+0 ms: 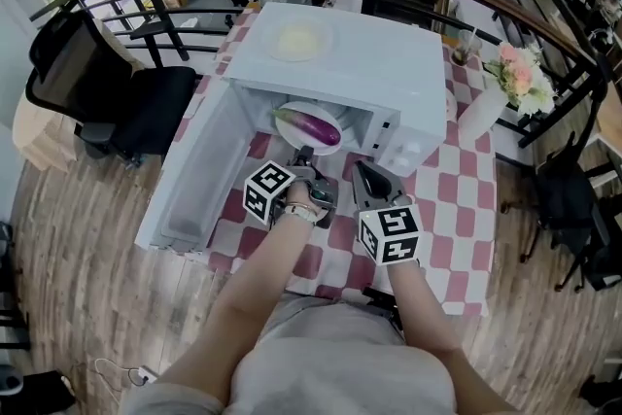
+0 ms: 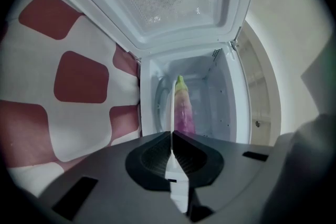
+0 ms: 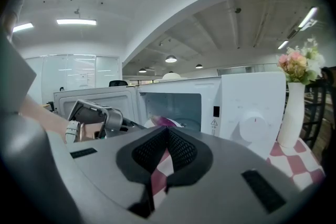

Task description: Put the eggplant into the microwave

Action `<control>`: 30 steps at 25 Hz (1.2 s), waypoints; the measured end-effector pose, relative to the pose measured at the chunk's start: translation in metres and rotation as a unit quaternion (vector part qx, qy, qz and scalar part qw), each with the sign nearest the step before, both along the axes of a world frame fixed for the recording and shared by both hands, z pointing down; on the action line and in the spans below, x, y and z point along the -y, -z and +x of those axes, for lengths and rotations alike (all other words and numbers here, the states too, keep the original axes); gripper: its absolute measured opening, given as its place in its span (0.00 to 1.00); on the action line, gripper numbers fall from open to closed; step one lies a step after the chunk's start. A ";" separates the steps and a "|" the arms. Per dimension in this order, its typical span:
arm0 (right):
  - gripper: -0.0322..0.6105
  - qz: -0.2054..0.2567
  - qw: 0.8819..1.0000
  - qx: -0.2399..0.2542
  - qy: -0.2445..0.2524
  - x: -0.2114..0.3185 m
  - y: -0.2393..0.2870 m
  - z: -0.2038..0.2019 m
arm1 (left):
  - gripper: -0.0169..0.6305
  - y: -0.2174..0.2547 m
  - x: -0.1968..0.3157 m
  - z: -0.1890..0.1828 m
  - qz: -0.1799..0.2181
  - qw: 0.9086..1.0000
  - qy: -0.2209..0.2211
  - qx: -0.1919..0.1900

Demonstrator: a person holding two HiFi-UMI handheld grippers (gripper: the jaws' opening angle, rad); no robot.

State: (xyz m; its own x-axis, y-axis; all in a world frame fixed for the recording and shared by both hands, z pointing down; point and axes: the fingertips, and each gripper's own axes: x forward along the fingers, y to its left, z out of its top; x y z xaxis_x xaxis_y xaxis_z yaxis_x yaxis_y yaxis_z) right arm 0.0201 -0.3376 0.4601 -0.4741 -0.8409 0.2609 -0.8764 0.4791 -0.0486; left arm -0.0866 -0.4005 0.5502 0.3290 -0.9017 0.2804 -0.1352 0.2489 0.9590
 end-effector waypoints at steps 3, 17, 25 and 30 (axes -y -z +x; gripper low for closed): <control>0.09 0.001 1.000 -0.007 0.003 0.001 -0.002 0.000 | 0.05 -0.006 0.010 0.001 -0.006 1.000 -0.002 -0.004; 0.09 -0.010 1.000 -0.021 0.016 0.008 -0.015 -0.004 | 0.05 -0.025 0.038 -0.002 -0.018 1.000 0.005 -0.014; 0.09 -0.029 0.999 -0.020 0.022 0.012 -0.026 -0.005 | 0.05 -0.033 0.055 -0.003 -0.026 1.000 0.008 -0.004; 0.09 -0.034 0.999 -0.017 0.026 0.015 -0.028 -0.006 | 0.05 -0.036 0.063 0.000 -0.041 0.999 0.007 -0.003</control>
State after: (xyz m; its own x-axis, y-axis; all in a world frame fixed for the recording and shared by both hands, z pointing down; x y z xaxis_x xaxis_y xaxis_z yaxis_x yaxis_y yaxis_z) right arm 0.0136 -0.3527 0.4879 -0.5071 -0.7951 0.3327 -0.8520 0.5208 -0.0538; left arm -0.0866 -0.4639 0.5860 0.3177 -0.8807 0.3513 -0.1256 0.3282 0.9362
